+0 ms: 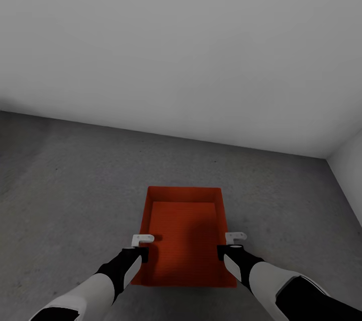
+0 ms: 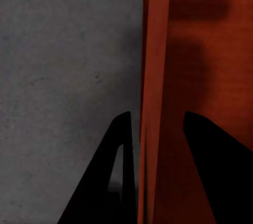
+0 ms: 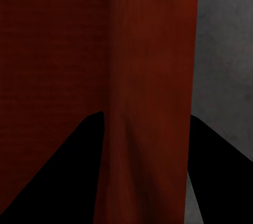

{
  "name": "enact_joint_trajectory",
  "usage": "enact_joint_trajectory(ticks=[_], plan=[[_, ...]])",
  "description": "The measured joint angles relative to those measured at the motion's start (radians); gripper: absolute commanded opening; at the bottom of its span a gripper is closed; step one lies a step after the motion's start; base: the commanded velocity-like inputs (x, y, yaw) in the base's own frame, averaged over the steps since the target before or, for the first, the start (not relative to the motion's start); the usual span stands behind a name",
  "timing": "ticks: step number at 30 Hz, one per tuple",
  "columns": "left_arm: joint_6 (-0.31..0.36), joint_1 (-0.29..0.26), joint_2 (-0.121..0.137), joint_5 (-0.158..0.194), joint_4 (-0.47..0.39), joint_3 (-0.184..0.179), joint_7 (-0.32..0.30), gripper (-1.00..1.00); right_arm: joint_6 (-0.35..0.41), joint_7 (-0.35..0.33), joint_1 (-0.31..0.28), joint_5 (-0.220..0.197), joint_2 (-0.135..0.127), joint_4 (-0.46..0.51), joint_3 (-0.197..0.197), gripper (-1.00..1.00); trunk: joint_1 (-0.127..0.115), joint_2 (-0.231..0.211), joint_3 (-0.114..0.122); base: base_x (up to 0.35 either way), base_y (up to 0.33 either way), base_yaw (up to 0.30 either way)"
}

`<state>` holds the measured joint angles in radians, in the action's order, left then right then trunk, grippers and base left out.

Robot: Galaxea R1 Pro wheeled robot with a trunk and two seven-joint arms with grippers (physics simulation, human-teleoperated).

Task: Move the two storage containers from the living room to the garage. In the garage, place one container on the floor and stack the other container on top of it (either order is fine).

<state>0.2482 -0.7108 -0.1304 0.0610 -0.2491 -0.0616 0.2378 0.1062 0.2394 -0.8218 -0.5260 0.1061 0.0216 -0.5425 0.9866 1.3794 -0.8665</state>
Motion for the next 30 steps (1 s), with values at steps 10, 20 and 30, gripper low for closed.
enact_joint_trajectory(ticks=[10,20,30], plan=[[0.000,0.000,0.000,0.000,0.000,0.000,0.000,-1.00,0.000,0.000,0.000,0.000,0.000,0.000,0.000,-1.00,0.031,0.056,-0.025,0.000,0.000,0.000],[0.000,0.000,0.000,0.001,0.000,0.000,0.000,-1.00,0.000,0.000,0.000,0.000,0.000,0.000,0.000,-1.00,0.050,0.091,-0.041,0.000,0.000,0.000],[0.000,0.000,0.000,0.000,0.000,0.000,0.000,-1.00,0.000,0.000,0.000,0.000,0.000,0.000,0.000,-1.00,0.069,0.126,-0.057,0.000,0.000,0.000]])
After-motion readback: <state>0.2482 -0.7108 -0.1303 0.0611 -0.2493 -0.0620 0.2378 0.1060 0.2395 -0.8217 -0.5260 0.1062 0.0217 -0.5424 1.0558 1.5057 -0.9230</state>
